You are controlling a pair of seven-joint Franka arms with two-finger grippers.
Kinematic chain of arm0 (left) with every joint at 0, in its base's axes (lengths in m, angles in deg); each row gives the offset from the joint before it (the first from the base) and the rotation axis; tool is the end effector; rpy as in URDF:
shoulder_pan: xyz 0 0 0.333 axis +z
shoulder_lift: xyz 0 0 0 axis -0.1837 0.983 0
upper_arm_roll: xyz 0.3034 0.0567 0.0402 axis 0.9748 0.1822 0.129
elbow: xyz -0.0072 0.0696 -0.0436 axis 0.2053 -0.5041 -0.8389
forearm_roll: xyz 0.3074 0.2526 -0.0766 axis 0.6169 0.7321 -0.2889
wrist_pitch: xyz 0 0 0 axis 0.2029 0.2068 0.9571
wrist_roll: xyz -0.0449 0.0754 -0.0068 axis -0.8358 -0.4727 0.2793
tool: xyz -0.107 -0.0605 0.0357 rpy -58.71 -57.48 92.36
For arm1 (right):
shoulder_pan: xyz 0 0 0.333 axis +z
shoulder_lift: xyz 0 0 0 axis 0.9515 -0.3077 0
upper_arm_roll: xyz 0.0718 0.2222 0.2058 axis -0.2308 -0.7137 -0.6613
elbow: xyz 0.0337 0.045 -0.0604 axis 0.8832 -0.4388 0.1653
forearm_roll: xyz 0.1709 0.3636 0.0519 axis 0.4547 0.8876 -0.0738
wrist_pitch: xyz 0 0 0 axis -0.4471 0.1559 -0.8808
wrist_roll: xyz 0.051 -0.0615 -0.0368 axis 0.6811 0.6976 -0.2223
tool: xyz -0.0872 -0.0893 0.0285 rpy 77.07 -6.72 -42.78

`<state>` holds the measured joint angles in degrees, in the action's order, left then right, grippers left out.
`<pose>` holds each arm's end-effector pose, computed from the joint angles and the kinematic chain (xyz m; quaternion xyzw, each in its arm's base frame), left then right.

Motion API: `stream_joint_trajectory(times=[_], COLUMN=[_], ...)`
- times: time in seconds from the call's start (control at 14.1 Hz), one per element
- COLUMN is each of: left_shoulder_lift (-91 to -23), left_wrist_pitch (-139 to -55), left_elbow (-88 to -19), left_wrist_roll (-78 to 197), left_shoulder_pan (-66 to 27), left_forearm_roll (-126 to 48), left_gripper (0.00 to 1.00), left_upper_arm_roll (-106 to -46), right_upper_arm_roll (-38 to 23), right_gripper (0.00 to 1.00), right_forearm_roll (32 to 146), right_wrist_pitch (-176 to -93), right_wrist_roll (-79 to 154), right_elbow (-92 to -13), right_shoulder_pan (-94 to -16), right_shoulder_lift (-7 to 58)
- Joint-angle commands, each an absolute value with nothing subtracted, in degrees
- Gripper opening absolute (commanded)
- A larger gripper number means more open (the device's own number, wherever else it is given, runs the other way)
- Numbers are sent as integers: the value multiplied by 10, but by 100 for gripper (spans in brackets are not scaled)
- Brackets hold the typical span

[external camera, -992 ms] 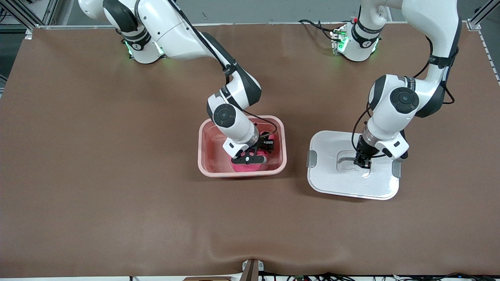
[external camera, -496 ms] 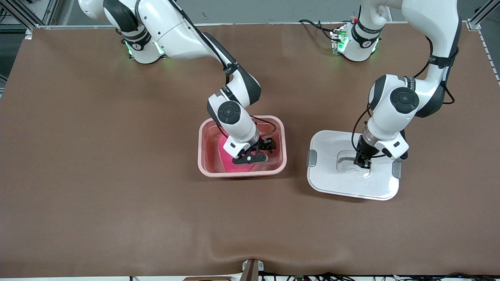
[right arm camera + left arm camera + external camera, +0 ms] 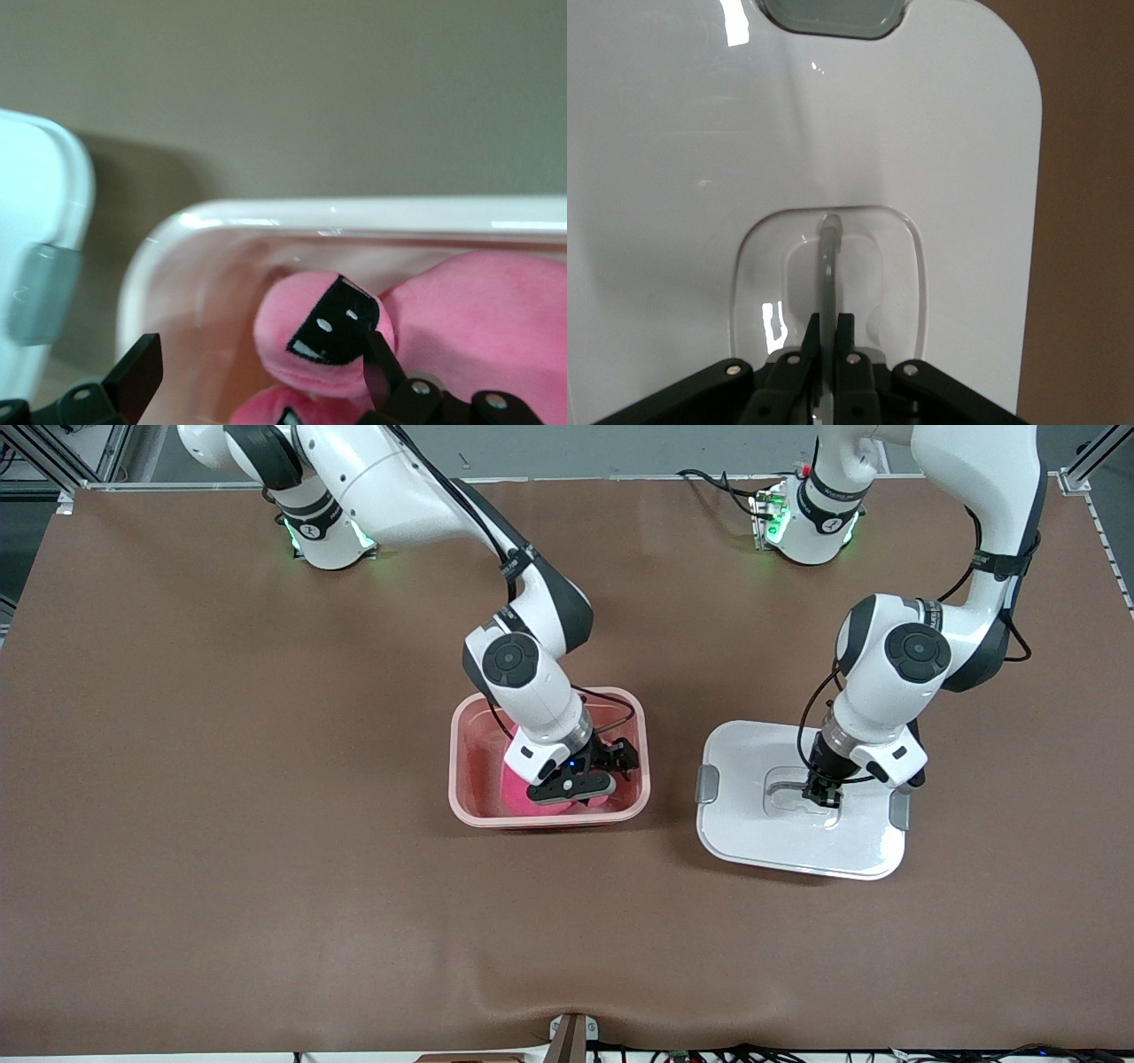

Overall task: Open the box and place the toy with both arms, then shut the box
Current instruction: 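Lower the pink plush into the pink box with the right gripper, then open the right gripper and withdraw it from the box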

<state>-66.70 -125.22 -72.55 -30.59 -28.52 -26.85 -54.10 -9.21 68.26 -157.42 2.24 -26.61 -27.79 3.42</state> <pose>0.5972 -0.1524 0.2830 0.7644 0.6376 0.0742 0.0606 0.5900 0.5322 0.2906 -0.9804 -0.0194 -0.0917 0.1732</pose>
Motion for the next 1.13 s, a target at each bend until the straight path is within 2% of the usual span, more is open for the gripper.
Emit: stream_joint_trajectory(times=[0.0,0.21,0.43,0.64,1.06], left_shoulder_lift=[-670,-670,-669,-673,-697], left_wrist_pitch=[-1254,-1254,-1254,-1253,-1242], left_elbow=[-723,-723,-719,-719,-718], left_wrist_roll=[-299,-299,-299,-300,-312], left_shoulder_pan=[-282,-282,-282,-282,-283], left_forearm_roll=[-258,-258,-258,-258,-265], left_gripper=[0,0,0,0,0], left_upper_arm_roll=[-542,-542,-542,-542,-542], right_upper_arm_roll=[-101,-97,-97,-97,-97], right_gripper=[100,100,100,100,100], right_forearm_roll=[675,675,675,675,675], right_wrist_pitch=[-1561,-1533,-1469,-1362,-1229], right_wrist_roll=[24,24,49,154,331], right_elbow=[-276,-284,-311,-323,-359], right_shoulder_pan=[-288,-295,-348,-415,-572], right_shoulder_lift=[69,109,163,207,284])
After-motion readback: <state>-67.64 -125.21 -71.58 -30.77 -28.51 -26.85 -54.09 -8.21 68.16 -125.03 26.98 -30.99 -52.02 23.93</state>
